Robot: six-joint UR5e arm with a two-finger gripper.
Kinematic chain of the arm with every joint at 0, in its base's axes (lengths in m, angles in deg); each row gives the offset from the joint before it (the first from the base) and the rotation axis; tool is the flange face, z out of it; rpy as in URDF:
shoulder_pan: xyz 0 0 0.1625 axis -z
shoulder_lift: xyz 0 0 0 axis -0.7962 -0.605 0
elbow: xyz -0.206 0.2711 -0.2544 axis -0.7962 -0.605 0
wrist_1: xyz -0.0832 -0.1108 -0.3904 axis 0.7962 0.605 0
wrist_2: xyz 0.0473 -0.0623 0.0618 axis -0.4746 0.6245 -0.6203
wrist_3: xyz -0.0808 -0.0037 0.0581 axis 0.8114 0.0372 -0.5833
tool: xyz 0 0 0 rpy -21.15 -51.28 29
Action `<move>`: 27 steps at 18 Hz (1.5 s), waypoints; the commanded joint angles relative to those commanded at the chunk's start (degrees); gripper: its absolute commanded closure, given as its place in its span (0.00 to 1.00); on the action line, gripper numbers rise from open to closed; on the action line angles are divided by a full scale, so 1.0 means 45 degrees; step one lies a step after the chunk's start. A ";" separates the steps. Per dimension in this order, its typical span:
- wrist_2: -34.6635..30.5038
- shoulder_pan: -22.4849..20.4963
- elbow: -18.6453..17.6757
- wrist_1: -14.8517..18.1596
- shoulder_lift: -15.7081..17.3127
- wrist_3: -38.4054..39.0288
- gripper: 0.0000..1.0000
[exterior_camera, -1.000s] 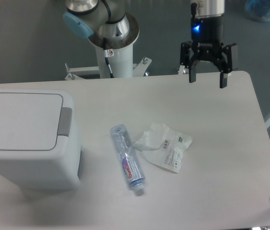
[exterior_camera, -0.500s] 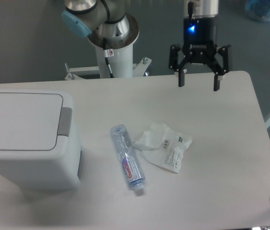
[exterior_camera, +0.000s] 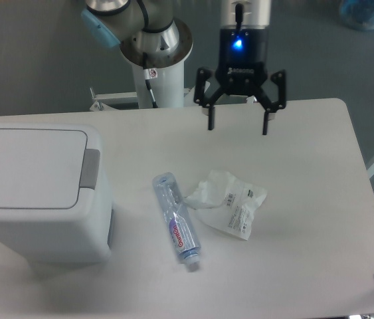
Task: Open the trash can
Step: 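Move the open gripper toward the trash can lid's grey tab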
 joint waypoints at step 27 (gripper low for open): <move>-0.0019 0.2970 0.0625 -0.0703 -0.1641 0.3693 0.00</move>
